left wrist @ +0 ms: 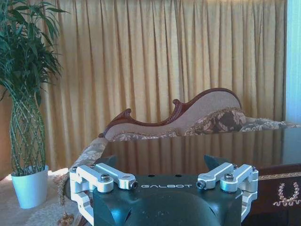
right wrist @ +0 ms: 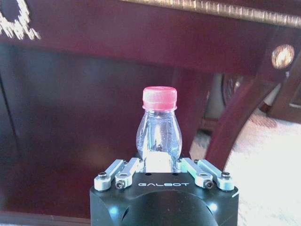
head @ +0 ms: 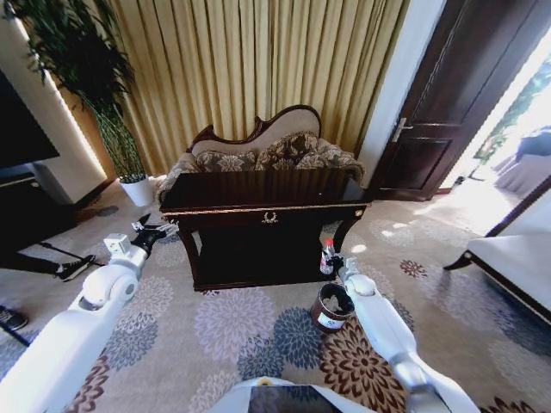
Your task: Move to the front of the table and place the trash on the table into the trash bin.
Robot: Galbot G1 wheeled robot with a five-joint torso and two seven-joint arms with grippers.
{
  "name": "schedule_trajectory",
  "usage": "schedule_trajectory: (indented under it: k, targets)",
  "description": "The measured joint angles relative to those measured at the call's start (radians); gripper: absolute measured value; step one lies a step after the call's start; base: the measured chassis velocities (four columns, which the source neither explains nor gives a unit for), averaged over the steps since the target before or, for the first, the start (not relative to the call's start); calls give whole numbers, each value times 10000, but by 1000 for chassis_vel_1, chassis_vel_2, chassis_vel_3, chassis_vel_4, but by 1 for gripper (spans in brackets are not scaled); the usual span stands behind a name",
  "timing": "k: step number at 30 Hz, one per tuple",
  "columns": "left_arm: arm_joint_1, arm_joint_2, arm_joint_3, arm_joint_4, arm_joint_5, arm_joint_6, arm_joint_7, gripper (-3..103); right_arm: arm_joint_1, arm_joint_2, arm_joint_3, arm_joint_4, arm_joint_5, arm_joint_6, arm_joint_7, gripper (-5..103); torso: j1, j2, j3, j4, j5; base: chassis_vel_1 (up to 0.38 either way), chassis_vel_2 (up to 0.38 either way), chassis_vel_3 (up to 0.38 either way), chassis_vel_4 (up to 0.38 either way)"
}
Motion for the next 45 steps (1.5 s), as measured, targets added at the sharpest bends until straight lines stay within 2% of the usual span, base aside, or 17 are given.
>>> schedule_trajectory:
  k: [2,7,14,27,29,32,33,35,36,38,40,43,44,45]
  targets:
    - [24,6,-15,-19,4,-31,4,100,298,59,112,-727,-452,272,1,25,0,1,-1,2,-4,0,0,0,0]
    - [23,54,-61,-19,3,-38,6,100,471,-50,263,-1273,-670,235,0,25,1,0,0,2,-1,0,0,0,0]
    - [146,60,-192,35,-2,-118,119,100,13,-465,483,-1292,-714,-233,3,25,0,1,-1,-4,-2,0,0,0,0]
    - [222,64,-217,27,3,-139,181,100,-283,-372,528,-888,-316,-232,3,25,0,2,-1,2,-2,0,0,0,0]
    - [244,72,-243,17,2,-139,186,100,-300,-357,527,-840,-311,-238,3,22,-1,1,-1,2,-2,0,0,0,0]
    - [303,78,-313,-6,-1,-142,201,100,-313,-319,527,-761,-304,-250,3,37,0,1,-1,1,-2,0,0,0,0]
    - [303,78,-313,-6,-1,-142,201,100,-313,-319,527,-761,-304,-250,3,37,0,1,-1,1,-2,0,0,0,0]
    - [377,70,-369,-26,-2,-157,215,100,-345,-303,526,-672,-292,-254,3,47,0,1,-1,2,-2,0,0,0,0]
    - [377,70,-369,-26,-2,-157,215,100,-345,-303,526,-672,-292,-254,3,47,0,1,-1,2,-2,0,0,0,0]
    - [429,64,-406,-37,-2,-176,236,100,-365,-290,525,-581,-271,-256,3,58,0,1,-1,1,-3,0,0,0,0]
    - [435,64,-416,-42,-3,-180,239,100,-366,-287,525,-557,-266,-259,3,58,0,2,-1,1,-3,0,0,0,0]
    - [442,79,-464,-70,-20,-187,251,100,-367,-283,526,-447,-245,-265,3,75,0,1,-1,0,-3,0,0,0,0]
    - [442,79,-464,-70,-20,-187,251,100,-367,-283,526,-447,-245,-265,3,75,0,1,-1,0,-3,0,0,0,0]
    - [442,93,-480,-79,-27,-189,252,100,-369,-283,525,-408,-230,-267,3,80,0,1,-1,0,-2,0,0,0,0]
